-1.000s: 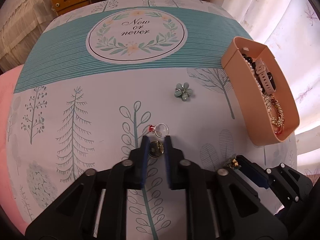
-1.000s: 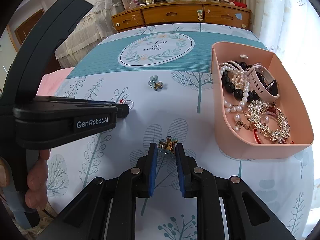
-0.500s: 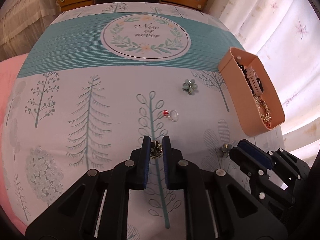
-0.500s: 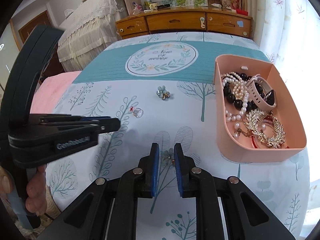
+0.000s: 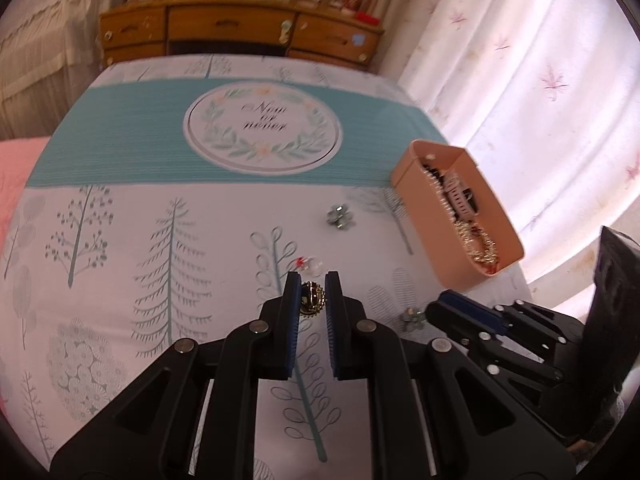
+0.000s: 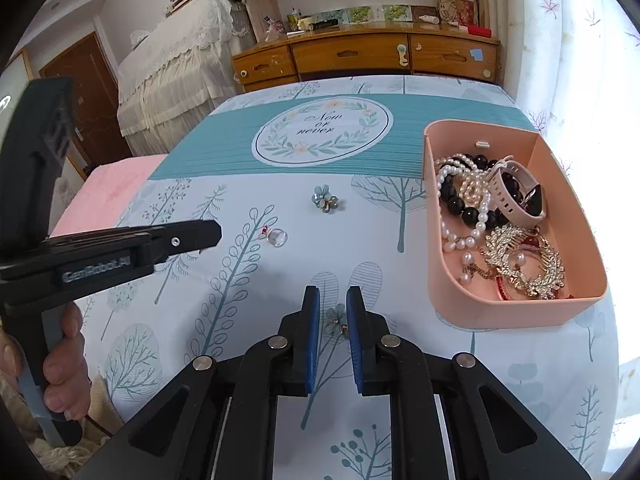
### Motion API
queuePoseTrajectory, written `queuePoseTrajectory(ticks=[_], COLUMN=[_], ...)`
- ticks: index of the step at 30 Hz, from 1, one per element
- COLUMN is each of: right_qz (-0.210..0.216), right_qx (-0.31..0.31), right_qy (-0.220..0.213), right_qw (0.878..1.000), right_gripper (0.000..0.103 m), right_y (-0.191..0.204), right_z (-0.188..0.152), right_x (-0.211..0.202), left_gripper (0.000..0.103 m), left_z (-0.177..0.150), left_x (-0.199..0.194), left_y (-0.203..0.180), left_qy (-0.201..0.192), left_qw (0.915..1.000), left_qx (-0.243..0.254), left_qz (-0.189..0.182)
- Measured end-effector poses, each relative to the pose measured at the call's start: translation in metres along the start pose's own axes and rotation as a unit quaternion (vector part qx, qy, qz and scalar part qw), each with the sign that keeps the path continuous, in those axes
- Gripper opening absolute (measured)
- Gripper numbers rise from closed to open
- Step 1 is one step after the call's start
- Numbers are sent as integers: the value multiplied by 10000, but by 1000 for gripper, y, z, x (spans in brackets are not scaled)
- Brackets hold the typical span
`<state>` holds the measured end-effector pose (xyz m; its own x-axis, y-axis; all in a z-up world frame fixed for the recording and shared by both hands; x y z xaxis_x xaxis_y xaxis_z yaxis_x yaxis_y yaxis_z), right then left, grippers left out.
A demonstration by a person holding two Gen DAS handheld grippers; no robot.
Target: Organize jewelry
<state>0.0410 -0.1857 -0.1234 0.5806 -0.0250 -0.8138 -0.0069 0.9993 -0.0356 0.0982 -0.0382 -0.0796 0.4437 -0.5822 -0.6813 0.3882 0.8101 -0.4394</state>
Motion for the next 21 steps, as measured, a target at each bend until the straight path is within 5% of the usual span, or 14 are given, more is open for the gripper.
queuePoseTrajectory(ticks=[5,11,16,21], right_qz=[35,28,-232,-424], right_qx=[76,312,760,1453], right_qy=[-122,-634,-984,-747], right_qw=[9999,9975,9920,9856], right_gripper=[14,13,13,13], right_y=[-4,-17,-49,-91], right_z=[1,11,14,10], right_x=[-7,-34,-50,-43], left_gripper=[10,10,10,10], left_z=[9,19,30,47], left_x=[-17,-14,7,44], left_y=[-20,-51,-86,-116], left_qy=[-428,-488,-356,1], left_qw=[9983,9951,9919,9885], left_qx=[389,856,1164,1198], left_qz=[12,6,-361,-923])
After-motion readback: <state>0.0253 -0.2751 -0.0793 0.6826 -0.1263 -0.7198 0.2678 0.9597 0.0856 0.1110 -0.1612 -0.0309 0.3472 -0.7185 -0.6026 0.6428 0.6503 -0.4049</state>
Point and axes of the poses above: each gripper's, at about its wrist camera, not at the fingertips, and x roughly the way its jaws point, y to its left, z to its top, the point moved 5 cm from there along x, roughly the way its jaws point, and after that the axes turned 14 degrees about -z, right-handed, at the moved point
